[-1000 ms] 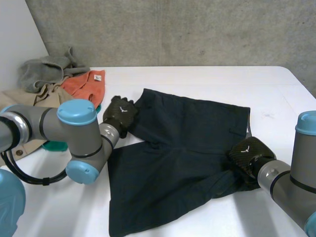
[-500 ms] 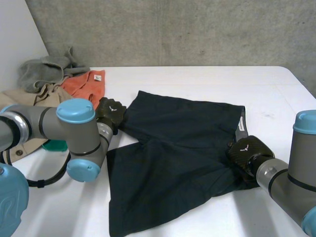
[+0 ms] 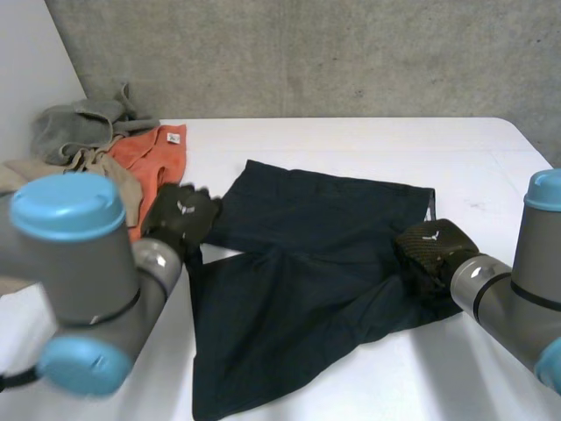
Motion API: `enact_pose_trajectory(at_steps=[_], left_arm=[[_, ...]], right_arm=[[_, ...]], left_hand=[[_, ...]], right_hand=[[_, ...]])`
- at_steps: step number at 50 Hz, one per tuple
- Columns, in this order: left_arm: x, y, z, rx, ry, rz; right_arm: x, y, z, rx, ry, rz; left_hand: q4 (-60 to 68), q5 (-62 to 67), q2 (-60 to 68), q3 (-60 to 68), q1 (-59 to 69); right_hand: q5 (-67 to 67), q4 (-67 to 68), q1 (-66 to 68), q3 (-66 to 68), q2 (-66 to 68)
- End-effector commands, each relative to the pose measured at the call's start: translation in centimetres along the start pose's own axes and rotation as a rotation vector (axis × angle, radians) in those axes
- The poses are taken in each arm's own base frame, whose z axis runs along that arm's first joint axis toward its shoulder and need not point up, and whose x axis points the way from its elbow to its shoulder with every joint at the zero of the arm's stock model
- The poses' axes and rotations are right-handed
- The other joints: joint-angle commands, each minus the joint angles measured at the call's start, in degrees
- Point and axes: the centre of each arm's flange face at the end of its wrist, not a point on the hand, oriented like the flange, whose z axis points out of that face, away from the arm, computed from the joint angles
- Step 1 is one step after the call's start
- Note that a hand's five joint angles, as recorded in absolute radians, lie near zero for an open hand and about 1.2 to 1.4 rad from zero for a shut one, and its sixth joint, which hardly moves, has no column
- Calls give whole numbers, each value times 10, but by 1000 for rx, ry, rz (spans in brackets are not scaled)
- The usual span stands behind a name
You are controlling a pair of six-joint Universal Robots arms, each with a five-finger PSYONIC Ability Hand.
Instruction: Fold the laundry.
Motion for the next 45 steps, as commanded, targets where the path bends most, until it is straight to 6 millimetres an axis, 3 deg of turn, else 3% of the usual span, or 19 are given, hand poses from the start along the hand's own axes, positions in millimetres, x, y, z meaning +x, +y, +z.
enact_pose_trajectory(at_steps=[1,5,12,24,31,36,45], left_arm=[[38,19,-88,-143,232,-163],[50,30,-109,-225,289,-202],[67,42,-124,-271,348,-206],[78,52,-97,-258,292,-188],[83,61,-84,-269,261,-176],[86,56,-85,-216,238,-135],[78,40,-81,-126,164,-8]], right_arm=[[16,3,16,-14,32,160],[20,4,20,-16,40,184],[21,5,22,-13,44,197],[20,6,22,-11,45,198],[20,8,21,-14,45,199],[22,10,21,-20,50,203],[20,15,15,-59,35,165]], left_hand=[[117,114,117,116,118],[120,117,121,120,122],[110,107,111,110,112],[112,109,112,111,113],[256,253,257,256,258],[560,557,561,560,562],[561,558,561,560,562]], right_hand=[[125,121,230,106,124],[125,121,230,106,124],[125,121,230,106,124],[125,121,230,106,124],[125,121,230,106,124],[125,121,230,106,124],[125,121,230,106,124]])
